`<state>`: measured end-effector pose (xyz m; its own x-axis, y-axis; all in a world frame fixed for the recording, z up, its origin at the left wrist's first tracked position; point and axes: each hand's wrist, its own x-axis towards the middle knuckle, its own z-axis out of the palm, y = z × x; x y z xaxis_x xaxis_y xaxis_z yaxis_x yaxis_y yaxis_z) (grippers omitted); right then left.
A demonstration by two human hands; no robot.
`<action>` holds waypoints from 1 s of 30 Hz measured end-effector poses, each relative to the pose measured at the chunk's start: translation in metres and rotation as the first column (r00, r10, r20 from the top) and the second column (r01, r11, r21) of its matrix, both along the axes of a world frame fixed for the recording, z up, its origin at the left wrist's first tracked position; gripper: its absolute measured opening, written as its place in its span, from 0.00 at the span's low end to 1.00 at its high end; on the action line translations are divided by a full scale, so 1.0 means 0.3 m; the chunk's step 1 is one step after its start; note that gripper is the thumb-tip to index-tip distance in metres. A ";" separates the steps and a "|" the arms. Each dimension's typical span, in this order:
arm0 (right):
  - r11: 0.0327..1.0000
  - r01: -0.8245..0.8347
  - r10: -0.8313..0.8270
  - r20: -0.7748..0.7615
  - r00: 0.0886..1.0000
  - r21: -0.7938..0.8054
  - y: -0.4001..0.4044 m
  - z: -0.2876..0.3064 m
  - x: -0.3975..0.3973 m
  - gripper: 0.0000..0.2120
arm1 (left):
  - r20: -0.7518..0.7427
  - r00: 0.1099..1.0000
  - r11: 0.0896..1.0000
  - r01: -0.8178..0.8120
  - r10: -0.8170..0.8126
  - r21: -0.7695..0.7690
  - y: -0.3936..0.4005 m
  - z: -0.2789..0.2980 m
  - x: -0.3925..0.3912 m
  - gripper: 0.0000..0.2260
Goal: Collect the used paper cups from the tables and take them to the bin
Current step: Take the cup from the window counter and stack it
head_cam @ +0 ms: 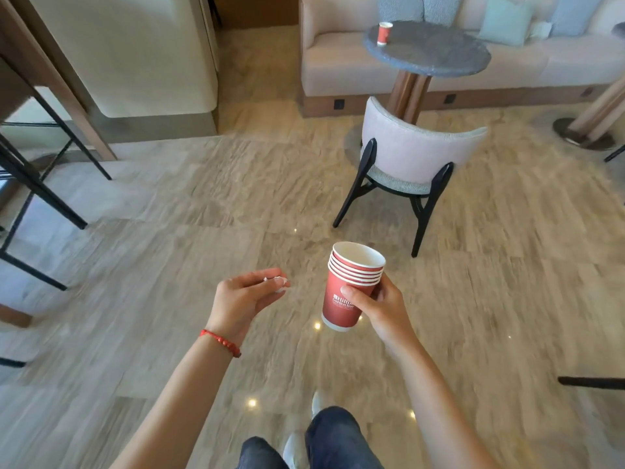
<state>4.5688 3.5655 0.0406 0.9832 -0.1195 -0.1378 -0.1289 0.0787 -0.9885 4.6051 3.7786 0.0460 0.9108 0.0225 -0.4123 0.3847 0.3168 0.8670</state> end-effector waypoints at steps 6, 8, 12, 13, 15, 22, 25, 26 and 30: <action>0.999 -0.035 0.035 0.002 0.999 -0.011 -0.025 -0.019 0.375 0.20 | -0.003 1.000 1.000 -0.014 0.014 0.011 -0.026 -0.028 0.359 0.04; 0.999 -0.043 0.043 0.004 0.999 0.004 -0.047 -0.020 0.519 0.19 | 0.016 1.000 1.000 -0.025 0.024 0.009 -0.044 -0.020 0.498 0.04; 0.997 -0.078 0.078 0.013 0.997 0.012 -0.094 0.008 0.798 0.20 | 0.035 0.997 0.998 -0.065 0.065 0.005 -0.081 0.025 0.767 0.04; 0.996 -0.086 0.085 0.015 0.996 0.012 -0.103 0.017 0.862 0.19 | 0.035 0.997 0.997 -0.072 0.072 0.001 -0.089 0.034 0.823 0.04; 0.995 -0.101 0.101 0.021 0.995 0.007 -0.113 0.034 0.988 0.19 | 0.030 0.996 0.996 -0.084 0.084 0.000 -0.097 0.046 0.931 0.04; 0.992 -0.128 0.128 0.007 0.992 0.000 -0.100 0.013 1.363 0.19 | 0.006 0.991 0.991 -0.131 0.131 -0.003 -0.073 0.033 1.271 0.03; 0.992 -0.127 0.127 0.002 0.992 -0.009 -0.084 -0.012 1.539 0.19 | -0.006 0.990 0.990 -0.142 0.141 -0.015 -0.059 0.007 1.438 0.03; 0.992 -0.124 0.124 0.000 0.992 -0.008 -0.078 -0.018 1.605 0.19 | -0.008 0.990 0.989 -0.144 0.144 -0.017 -0.053 0.000 1.499 0.03; 0.991 -0.129 0.130 0.008 0.992 -0.030 -0.044 -0.022 1.890 0.19 | -0.002 0.988 0.988 -0.155 0.155 -0.028 -0.017 -0.019 1.759 0.03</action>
<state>5.1359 3.5523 0.0341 0.9920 0.0051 -0.1258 -0.1259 0.0325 -0.9915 5.1329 3.7734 0.0402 0.8971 0.1517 -0.4149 0.3291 0.3968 0.8569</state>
